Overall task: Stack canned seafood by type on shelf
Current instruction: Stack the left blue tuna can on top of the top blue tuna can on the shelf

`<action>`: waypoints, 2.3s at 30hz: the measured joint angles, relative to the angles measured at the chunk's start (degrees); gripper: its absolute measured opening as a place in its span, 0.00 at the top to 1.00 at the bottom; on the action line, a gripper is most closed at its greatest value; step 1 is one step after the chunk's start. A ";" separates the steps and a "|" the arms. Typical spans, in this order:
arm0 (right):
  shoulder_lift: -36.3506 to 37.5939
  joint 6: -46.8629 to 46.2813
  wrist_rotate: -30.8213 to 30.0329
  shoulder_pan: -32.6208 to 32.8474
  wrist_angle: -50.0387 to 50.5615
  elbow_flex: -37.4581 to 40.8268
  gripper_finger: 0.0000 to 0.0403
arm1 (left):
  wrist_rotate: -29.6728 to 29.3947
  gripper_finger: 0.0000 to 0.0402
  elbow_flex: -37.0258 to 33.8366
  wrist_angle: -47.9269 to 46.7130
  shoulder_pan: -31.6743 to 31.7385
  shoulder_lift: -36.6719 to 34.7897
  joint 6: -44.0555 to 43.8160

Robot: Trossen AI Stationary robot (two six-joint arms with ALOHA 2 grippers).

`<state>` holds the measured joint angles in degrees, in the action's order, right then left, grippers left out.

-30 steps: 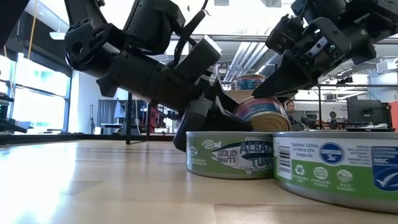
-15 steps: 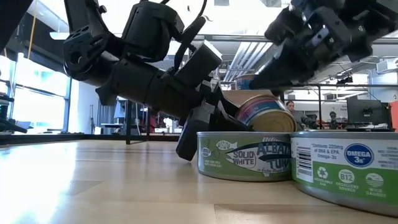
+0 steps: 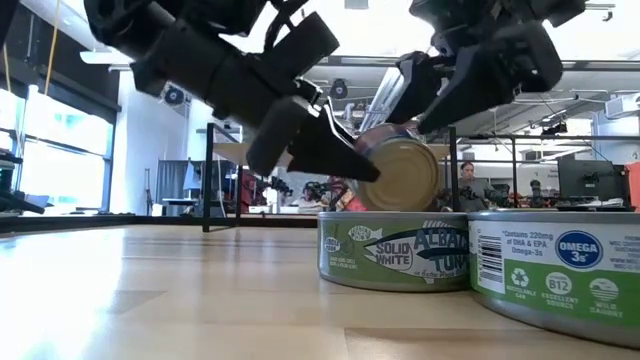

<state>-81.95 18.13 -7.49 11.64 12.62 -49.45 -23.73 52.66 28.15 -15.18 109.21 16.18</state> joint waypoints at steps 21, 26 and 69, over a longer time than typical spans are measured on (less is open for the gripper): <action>-10.93 -2.95 -7.08 2.78 -8.52 0.02 0.57 | -0.17 0.51 0.02 -3.50 0.27 -0.31 -4.03; -5.32 -4.06 -10.45 4.12 -3.69 0.02 0.58 | 0.79 0.48 0.36 -6.76 0.23 -3.26 -5.47; 3.50 44.68 -10.31 -43.30 -1.15 -11.60 0.54 | -11.50 0.47 -0.52 -21.48 -2.08 -16.15 -11.50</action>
<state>-78.44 62.80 -17.80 -31.66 11.47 -61.06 -35.22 52.14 6.68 -17.26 93.06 4.69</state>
